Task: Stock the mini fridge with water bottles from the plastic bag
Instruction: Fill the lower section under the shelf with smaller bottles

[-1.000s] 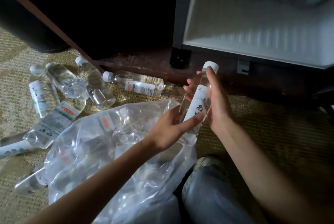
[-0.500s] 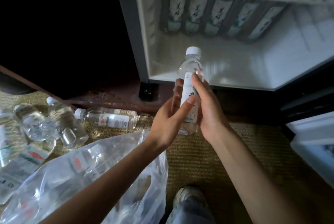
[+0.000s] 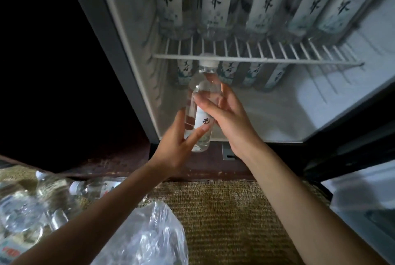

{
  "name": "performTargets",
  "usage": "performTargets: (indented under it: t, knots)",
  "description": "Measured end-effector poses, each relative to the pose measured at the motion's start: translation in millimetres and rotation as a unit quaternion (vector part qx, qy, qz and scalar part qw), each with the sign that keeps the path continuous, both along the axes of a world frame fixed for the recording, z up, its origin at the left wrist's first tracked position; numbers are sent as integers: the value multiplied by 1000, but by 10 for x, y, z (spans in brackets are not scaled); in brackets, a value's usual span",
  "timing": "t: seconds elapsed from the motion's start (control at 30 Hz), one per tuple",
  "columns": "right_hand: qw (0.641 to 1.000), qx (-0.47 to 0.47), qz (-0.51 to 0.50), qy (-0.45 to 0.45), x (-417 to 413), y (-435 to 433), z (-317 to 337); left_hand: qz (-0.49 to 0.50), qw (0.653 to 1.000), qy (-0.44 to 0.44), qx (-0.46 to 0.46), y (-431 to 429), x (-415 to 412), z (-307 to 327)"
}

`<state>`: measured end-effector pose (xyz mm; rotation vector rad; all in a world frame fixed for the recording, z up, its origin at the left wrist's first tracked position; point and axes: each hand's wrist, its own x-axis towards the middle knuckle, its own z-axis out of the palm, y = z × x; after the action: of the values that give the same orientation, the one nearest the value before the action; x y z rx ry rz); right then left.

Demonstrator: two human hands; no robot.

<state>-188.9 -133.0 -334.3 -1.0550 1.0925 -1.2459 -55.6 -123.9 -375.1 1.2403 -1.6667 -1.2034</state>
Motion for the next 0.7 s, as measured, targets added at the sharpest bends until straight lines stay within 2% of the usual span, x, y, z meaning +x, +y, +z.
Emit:
performTargets:
  t: [0.23, 0.5, 0.7]
  knots:
    - [1000, -9, 21, -20, 39, -22, -73, 11, 998, -30, -47, -41, 54, -116]
    - [998, -31, 30, 49, 105, -89, -157, 38, 990, -101, -86, -151, 124, -153]
    - [997, -32, 38, 57, 196, -116, -204, 75, 983, -138, -92, -121, 139, -222]
